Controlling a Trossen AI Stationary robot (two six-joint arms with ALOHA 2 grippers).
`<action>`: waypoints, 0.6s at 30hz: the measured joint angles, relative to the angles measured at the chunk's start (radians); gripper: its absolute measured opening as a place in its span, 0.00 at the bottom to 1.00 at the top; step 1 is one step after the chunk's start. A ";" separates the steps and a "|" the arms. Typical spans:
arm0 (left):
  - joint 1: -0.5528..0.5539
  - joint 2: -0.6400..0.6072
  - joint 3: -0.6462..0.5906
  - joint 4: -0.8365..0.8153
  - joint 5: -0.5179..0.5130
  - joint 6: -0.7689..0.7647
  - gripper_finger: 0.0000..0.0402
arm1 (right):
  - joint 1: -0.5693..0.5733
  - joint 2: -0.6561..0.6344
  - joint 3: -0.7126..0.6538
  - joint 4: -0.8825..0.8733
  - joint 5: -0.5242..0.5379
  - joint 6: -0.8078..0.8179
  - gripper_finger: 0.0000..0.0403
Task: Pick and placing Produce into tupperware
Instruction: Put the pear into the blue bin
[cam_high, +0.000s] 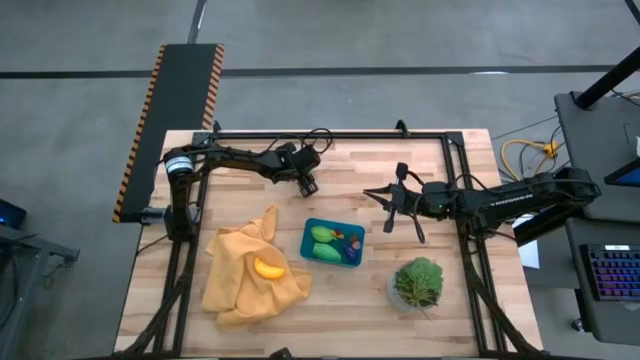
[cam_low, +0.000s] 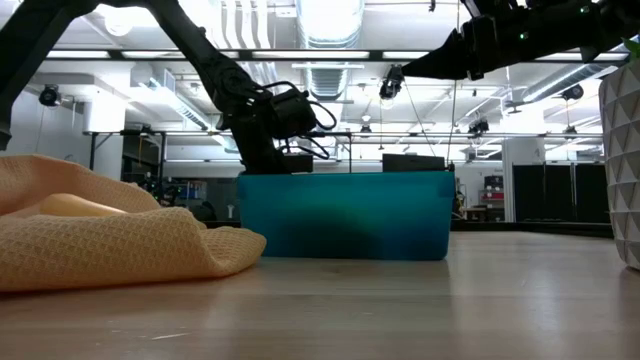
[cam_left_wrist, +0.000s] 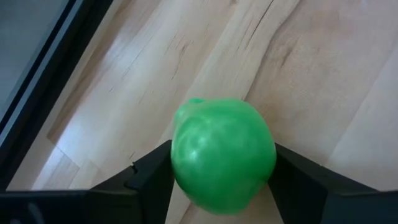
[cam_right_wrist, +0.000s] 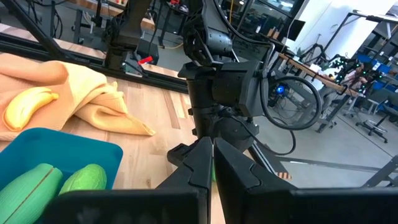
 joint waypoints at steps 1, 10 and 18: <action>0.000 0.000 0.000 0.000 0.000 0.000 0.52 | 0.000 0.000 0.000 0.000 0.000 0.000 0.02; 0.000 0.000 0.002 0.000 -0.010 0.001 0.52 | 0.000 0.000 0.000 0.000 0.000 0.000 0.02; -0.005 -0.019 0.004 0.004 -0.012 0.007 0.52 | 0.000 -0.001 0.000 0.000 0.000 0.003 0.02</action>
